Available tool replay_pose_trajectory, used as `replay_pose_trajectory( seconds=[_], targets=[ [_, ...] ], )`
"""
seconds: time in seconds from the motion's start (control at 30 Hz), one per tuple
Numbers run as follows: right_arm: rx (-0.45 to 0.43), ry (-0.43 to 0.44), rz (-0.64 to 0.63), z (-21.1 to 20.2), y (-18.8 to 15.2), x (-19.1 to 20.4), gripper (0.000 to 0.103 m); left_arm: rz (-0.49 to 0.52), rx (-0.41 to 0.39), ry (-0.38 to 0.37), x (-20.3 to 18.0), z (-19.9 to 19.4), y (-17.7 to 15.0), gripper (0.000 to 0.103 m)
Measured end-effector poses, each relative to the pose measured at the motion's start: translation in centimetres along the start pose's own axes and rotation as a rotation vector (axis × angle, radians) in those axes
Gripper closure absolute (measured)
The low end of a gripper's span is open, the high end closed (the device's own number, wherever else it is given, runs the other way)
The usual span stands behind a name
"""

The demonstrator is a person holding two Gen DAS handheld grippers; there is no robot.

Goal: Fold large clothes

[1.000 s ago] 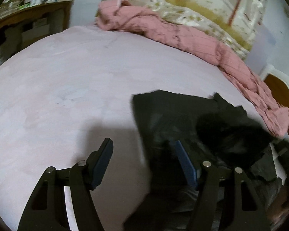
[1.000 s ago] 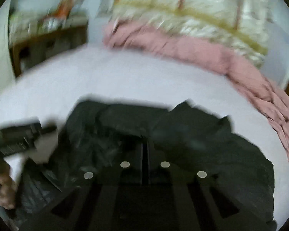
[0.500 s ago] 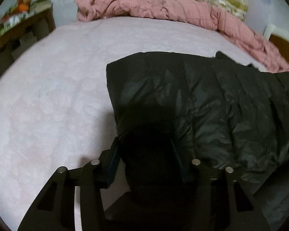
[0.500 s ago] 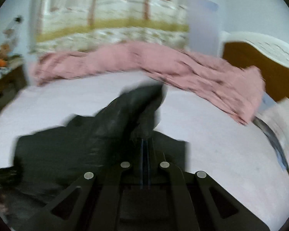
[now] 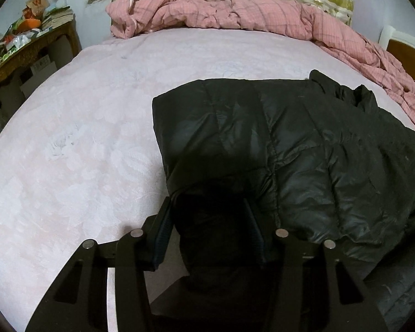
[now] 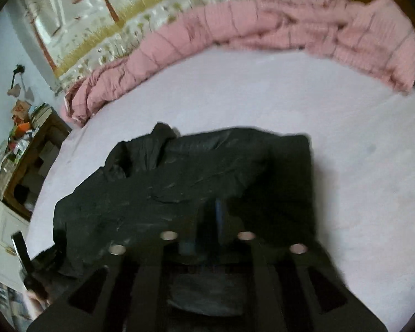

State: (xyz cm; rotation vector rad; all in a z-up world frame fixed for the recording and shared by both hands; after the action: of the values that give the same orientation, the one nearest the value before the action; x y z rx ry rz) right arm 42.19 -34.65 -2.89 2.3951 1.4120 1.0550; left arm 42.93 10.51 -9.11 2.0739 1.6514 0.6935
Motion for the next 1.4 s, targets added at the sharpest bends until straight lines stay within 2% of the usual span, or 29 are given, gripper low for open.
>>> replay_pose_trajectory(
  seconds=[0.1,0.13,0.23,0.27,0.37,0.43,0.5,0.57,0.63,0.7,0.77,0.87,0.9,0.93,1.07,1.23,1.3,1.37,1.4],
  targets=[
    [-0.034,-0.073,0.001,1.6,0.2,-0.5,0.059,-0.004,0.001,-0.005,0.1,0.1,0.0,0.054],
    [-0.033,-0.063,-0.001,2.0,0.1,-0.8,0.054,-0.002,0.001,-0.004,0.1,0.1,0.0,0.054],
    [-0.001,-0.001,0.002,3.1,0.2,-1.3,0.053,-0.005,-0.004,-0.003,0.1,0.0,0.0,0.054],
    [0.001,0.032,0.001,3.4,0.5,-1.1,0.053,-0.011,-0.006,-0.007,0.2,0.1,0.0,0.054],
    [0.005,0.238,-0.013,3.3,1.0,-0.1,0.053,-0.027,-0.005,-0.024,0.4,0.2,0.0,0.053],
    [0.007,0.317,-0.034,3.3,1.1,0.7,0.053,-0.034,-0.005,-0.031,0.5,0.2,-0.1,0.053],
    [0.064,0.362,-0.041,4.1,0.7,1.2,0.053,-0.031,-0.003,-0.027,0.3,0.2,-0.1,0.052],
    [0.171,0.379,-0.043,5.8,-0.1,1.4,0.053,-0.022,-0.001,-0.017,0.1,0.2,0.0,0.052],
    [0.245,0.326,-0.071,7.5,-1.0,1.8,0.053,-0.013,0.000,-0.010,0.0,0.1,0.0,0.052],
    [0.254,0.249,-0.116,8.3,-1.7,2.5,0.054,-0.010,0.001,-0.008,-0.1,0.2,0.0,0.052],
    [0.229,0.136,-0.158,8.6,-2.0,3.0,0.055,-0.008,0.001,-0.007,0.0,0.2,-0.1,0.051],
    [0.136,-0.043,-0.173,8.1,-1.6,2.8,0.055,-0.004,0.004,0.004,0.0,0.2,0.0,0.048],
    [0.119,-0.083,-0.160,7.9,-1.2,2.3,0.055,-0.001,0.004,0.004,-0.1,0.2,0.0,0.047],
    [0.119,-0.083,-0.128,7.7,-0.7,1.5,0.055,0.001,0.005,0.006,-0.1,0.3,0.0,0.046],
    [0.152,0.043,-0.029,6.8,0.7,-1.0,0.060,0.001,0.007,0.009,0.0,0.3,0.0,0.045],
    [0.241,0.411,-0.013,6.6,0.9,-1.2,0.056,0.004,0.008,0.012,0.1,0.3,0.0,0.045],
    [0.263,0.427,-0.028,6.8,0.6,-0.8,0.054,0.005,0.008,0.012,0.1,0.3,0.0,0.045],
    [0.291,0.382,-0.062,7.3,-0.1,-0.1,0.054,0.006,0.009,0.014,0.1,0.4,0.0,0.045],
    [0.307,0.332,-0.078,7.6,-0.4,0.2,0.054,0.007,0.009,0.016,0.1,0.4,0.0,0.045]
  ],
)
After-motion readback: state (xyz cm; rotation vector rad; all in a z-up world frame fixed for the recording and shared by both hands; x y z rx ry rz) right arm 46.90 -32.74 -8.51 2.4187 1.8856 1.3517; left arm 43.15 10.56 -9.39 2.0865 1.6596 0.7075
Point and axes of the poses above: each gripper's, at about its wrist camera, not at the fingertips, and z roughly the way its jaws point, x to its left, y to its top, the point moved 2 cm from there along z, roughly the way its jaws point, and after that the axes turned 14 degrees about z, right-handed, at the moved point
